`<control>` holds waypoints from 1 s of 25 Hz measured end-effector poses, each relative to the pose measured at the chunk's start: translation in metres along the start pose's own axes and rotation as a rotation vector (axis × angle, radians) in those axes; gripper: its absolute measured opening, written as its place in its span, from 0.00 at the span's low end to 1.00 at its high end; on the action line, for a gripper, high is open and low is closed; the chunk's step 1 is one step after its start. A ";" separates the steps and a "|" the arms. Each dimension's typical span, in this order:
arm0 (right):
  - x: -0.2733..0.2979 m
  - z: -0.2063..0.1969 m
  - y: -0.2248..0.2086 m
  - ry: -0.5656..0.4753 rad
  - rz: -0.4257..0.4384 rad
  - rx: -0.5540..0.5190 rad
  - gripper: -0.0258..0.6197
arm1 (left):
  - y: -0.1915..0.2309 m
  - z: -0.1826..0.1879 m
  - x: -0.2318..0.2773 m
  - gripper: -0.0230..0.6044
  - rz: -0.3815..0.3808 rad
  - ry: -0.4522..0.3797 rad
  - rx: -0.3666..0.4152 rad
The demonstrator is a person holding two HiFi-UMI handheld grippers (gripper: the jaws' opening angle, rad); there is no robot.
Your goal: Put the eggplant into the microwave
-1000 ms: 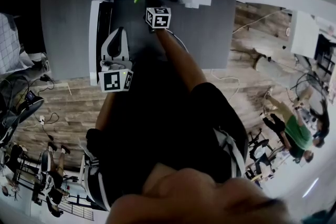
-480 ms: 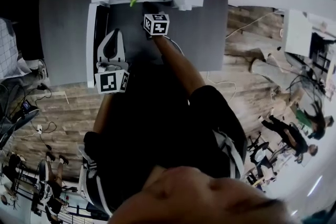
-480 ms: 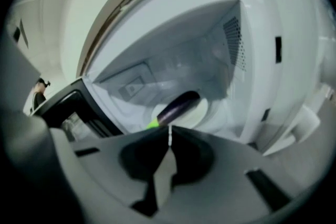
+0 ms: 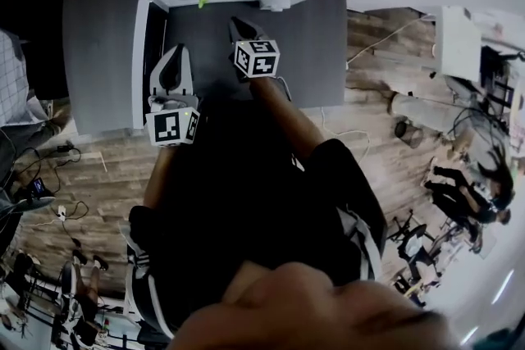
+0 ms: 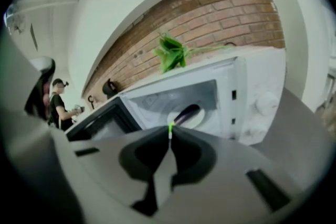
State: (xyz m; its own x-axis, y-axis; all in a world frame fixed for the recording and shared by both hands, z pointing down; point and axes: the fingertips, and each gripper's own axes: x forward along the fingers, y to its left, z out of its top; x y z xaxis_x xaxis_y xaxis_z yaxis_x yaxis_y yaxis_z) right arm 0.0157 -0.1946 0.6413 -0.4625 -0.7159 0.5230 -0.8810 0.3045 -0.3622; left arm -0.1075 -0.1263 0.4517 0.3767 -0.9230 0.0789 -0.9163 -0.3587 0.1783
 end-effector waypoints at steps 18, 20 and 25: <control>-0.167 0.036 0.075 -0.273 0.068 -0.090 0.09 | -0.026 -0.004 -0.041 0.09 -0.032 -0.012 0.043; -0.169 0.035 0.078 -0.276 0.074 -0.100 0.09 | -0.026 -0.004 -0.043 0.09 -0.030 -0.011 0.046; -0.173 0.031 0.081 -0.271 0.073 -0.104 0.09 | -0.031 -0.004 -0.047 0.09 -0.035 -0.013 0.051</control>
State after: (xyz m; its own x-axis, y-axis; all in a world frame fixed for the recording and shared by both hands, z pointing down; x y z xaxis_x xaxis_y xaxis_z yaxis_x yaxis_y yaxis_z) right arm 0.0280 -0.0653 0.4974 -0.4942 -0.8270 0.2682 -0.8581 0.4146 -0.3028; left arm -0.0962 -0.0716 0.4463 0.4073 -0.9113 0.0608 -0.9084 -0.3973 0.1303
